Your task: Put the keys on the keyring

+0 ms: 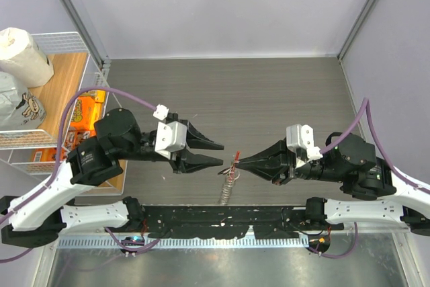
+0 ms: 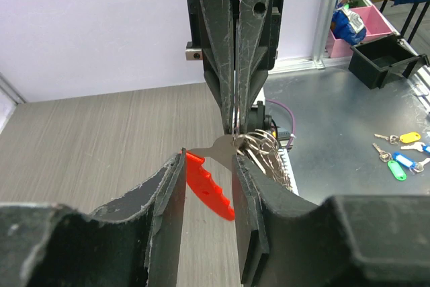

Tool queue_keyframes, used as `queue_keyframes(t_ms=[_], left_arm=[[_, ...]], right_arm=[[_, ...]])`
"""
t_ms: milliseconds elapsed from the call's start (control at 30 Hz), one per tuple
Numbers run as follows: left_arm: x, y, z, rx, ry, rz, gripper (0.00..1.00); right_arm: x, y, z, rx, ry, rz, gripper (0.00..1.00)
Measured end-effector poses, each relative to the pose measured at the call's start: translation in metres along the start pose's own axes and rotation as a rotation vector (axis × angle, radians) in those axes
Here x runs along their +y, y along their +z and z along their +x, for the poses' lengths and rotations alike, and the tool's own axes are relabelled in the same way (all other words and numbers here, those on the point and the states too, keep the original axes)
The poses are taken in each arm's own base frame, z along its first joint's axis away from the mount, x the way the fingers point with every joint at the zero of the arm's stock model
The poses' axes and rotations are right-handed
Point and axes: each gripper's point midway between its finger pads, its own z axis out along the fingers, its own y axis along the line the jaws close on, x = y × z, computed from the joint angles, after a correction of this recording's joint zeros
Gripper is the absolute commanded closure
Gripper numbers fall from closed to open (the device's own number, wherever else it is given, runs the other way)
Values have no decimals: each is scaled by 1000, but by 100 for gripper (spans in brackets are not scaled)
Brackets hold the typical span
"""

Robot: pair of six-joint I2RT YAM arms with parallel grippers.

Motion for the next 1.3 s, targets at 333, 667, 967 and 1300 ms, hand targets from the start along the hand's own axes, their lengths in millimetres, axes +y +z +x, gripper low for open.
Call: queue_keyframes(t_ms=[333,667,967,1300], left_arm=[[-7,9,-1,-14,-33,59,67],[-14,14,0,-22,-68,105,74],[-14,19,3,-15,-85,117,91],[-12,21,3,-8,-94,111,100]], right_arm=[[-1,3,-1,-7,2,5,95],[-3,4,-4,-16,1,13,95],[-3,4,-4,-17,0,16,94],[-3,4,-2,-11,-3,12,94]])
